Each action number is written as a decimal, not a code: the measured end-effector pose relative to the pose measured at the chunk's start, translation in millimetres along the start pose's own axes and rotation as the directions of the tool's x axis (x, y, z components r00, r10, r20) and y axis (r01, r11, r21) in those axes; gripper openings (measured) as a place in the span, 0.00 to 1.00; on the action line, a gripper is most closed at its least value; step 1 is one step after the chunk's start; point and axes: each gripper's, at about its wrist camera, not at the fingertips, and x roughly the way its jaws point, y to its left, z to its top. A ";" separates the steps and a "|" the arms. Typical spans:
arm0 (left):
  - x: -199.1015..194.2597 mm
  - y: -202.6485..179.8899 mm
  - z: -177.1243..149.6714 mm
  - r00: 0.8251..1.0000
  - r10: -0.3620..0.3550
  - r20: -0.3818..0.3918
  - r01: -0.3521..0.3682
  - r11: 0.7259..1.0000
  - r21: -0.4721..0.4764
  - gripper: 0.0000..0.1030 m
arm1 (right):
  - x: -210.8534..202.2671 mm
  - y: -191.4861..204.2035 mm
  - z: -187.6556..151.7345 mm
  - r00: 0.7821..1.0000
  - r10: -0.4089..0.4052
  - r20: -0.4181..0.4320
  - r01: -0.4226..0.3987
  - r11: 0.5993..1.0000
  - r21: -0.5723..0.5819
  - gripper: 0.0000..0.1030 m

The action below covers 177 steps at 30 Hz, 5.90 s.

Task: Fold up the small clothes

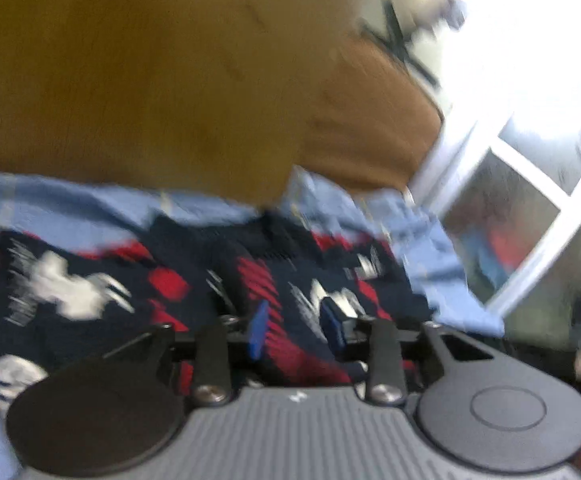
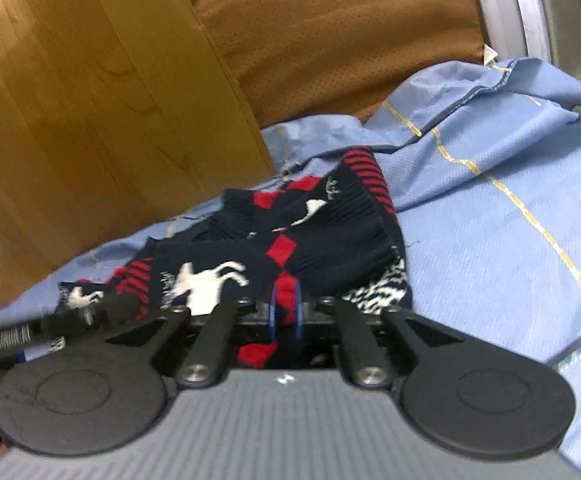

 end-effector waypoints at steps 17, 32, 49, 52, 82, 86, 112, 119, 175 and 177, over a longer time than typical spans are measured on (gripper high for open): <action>-58.4 -13.6 -4.2 0.977 0.201 0.077 -0.211 0.966 0.153 0.52 | 3.4 23.9 3.5 0.967 0.198 0.159 -0.190 0.980 -0.061 0.15; -1.9 -81.1 -48.3 0.933 0.359 0.034 -0.297 0.713 0.635 0.48 | 7.2 -46.4 14.2 0.972 0.170 0.164 -0.209 0.941 0.266 0.16; 4.7 -76.1 -69.7 0.900 0.426 0.094 -0.317 0.493 0.810 0.36 | 12.4 -55.8 16.0 0.970 0.191 0.148 -0.230 0.916 0.328 0.16; 8.5 -76.1 -68.2 0.904 0.422 0.070 -0.299 0.505 0.810 0.08 | 11.5 -54.8 15.5 0.970 0.191 0.150 -0.231 0.917 0.326 0.16; -108.3 -36.9 -50.8 0.926 0.359 0.118 -0.356 0.725 0.589 0.60 | 2.9 48.2 -15.5 0.963 0.266 0.043 -0.244 0.929 -0.280 0.40; -98.4 -16.1 -18.1 0.933 0.349 0.085 -0.352 0.841 0.410 0.53 | 14.4 49.5 -16.8 0.984 0.176 0.021 -0.164 0.949 -0.269 0.14; 34.7 -55.5 -8.7 0.986 0.147 -0.081 -0.126 0.965 0.228 0.44 | -21.5 -14.7 14.7 0.916 -0.195 0.351 0.258 0.956 -0.141 0.06; 25.2 -51.5 -18.1 0.990 0.125 -0.069 -0.109 0.973 0.206 0.40 | -28.7 -6.5 12.1 0.917 -0.077 0.392 0.148 0.977 -0.155 0.06; -63.4 76.4 -4.0 0.977 0.204 -0.062 -0.210 0.972 -0.102 0.34 | 43.3 127.5 -47.7 0.954 0.241 -0.178 -0.282 0.924 -0.260 0.15; -60.4 75.1 -4.5 0.975 0.203 -0.095 -0.214 0.968 -0.132 0.12 | 72.6 134.1 -49.2 0.956 0.221 -0.194 -0.265 0.934 -0.238 0.15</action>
